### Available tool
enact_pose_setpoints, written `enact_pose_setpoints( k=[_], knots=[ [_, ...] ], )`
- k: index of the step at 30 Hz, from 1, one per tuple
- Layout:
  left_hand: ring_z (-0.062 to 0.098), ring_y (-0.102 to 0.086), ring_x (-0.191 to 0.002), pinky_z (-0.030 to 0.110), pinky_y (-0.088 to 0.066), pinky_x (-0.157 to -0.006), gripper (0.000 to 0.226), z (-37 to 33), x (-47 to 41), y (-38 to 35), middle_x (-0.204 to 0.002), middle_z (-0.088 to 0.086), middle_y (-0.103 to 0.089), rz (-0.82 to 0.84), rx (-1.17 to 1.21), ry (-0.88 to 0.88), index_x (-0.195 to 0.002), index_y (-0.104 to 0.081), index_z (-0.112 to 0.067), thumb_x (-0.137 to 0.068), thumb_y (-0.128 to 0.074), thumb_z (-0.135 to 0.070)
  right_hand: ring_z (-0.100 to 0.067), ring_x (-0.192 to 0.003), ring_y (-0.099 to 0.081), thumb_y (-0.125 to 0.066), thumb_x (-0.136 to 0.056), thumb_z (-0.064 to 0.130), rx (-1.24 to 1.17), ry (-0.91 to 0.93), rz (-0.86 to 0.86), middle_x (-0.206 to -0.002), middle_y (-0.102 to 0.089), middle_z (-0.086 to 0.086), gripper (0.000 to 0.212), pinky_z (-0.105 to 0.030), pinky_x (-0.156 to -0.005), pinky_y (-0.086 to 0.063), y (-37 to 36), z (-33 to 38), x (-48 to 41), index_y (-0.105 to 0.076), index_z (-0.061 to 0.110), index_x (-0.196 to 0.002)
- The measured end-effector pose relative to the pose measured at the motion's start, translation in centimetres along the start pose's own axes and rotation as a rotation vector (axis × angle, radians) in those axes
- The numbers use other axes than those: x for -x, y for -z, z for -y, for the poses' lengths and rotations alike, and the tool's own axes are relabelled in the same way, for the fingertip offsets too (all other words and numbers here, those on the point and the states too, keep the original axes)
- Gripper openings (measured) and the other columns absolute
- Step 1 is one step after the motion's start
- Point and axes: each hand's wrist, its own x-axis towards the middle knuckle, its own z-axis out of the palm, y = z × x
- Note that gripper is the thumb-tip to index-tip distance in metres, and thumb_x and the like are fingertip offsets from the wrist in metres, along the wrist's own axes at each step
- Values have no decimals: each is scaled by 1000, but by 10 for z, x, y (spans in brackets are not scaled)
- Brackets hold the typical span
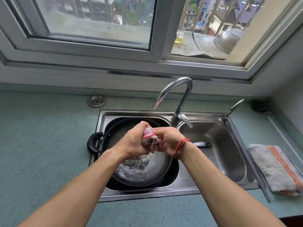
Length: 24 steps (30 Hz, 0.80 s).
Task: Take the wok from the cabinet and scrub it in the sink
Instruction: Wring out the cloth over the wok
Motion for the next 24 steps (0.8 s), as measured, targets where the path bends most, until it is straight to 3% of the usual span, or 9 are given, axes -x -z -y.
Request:
enact_pose_setpoints(
  k=[3, 7, 10, 13, 15, 17, 21, 23, 24],
  knots=[
    [8, -62, -75, 19, -47, -63, 62, 1, -3, 0, -85, -10, -62, 5, -29, 11, -113, -43, -22, -65, -84, -26, -24, -67, -63, -63, -80, 6, -6, -1, -42, -92, -66, -20, 31, -34, -60, -55, 3, 5, 0, -69, -7, -108],
    [15, -64, -72, 25, -49, -62, 44, 9, -6, 3, -83, -5, -67, -10, -68, 8, -108, -49, -22, -73, -75, -16, -25, -75, -62, -58, -85, -1, -20, 55, -97, -91, -64, -15, 15, -40, -62, -59, 12, 10, 3, -65, 11, -90],
    [11, -57, -66, 25, -46, -59, 30, 11, -8, 2, -78, -9, -61, -1, -78, -12, -94, -49, -20, -75, -71, -17, -29, -80, -64, -58, -85, -3, -32, 62, -111, -103, -64, -20, 19, -47, -65, -58, 13, 6, -1, -63, 6, -101],
    [10, -48, -55, 20, -35, -50, 27, 13, -7, -2, -65, -8, -54, -22, -78, -26, -82, -44, -17, -77, -70, -21, -26, -78, -64, -66, -81, 4, 13, 14, 45, -107, -65, -19, 31, -43, -70, -57, 16, 2, -5, -63, 4, -112],
    [13, -49, -53, 24, -36, -46, 28, 17, -6, -4, -61, -5, -55, -5, -73, -20, -80, -42, -21, -78, -70, -21, -28, -86, -62, -73, -76, 10, 190, -59, 254, -102, -63, -15, 37, -41, -78, -56, 21, 2, -6, -65, 10, -112],
    [17, -53, -55, 30, -42, -46, 30, 21, -7, -5, -61, -2, -58, 11, -89, -29, -79, -44, -23, -77, -74, -23, -29, -85, -64, -78, -75, 6, 381, -105, 326, -96, -63, -15, 33, -37, -73, -57, 20, -1, -11, -65, 13, -105],
    [19, -58, -65, 33, -46, -56, 28, 26, -10, -5, -73, -6, -61, 59, -200, -75, -89, -48, -20, -79, -73, -23, -14, -53, -54, -87, -62, 11, 750, -89, 177, -66, -58, -7, 29, -25, -51, -47, 7, -5, -31, -63, 13, -77],
    [25, -60, -78, 37, -49, -65, 39, 28, -11, -7, -91, -1, -59, 105, -330, -99, -111, -48, -18, -80, -72, -16, -14, -45, -48, -83, -64, 7, 822, -95, 108, -58, -54, -6, 24, -24, -46, -43, 3, -7, -43, -61, 11, -69],
    [27, -60, -81, 39, -50, -67, 55, 30, -11, -9, -100, 3, -56, 133, -416, -91, -127, -44, -17, -80, -71, -14, -15, -45, -47, -81, -65, 6, 839, -104, 105, -58, -53, -7, 21, -24, -46, -41, 2, -7, -48, -61, 10, -67]
  ],
)
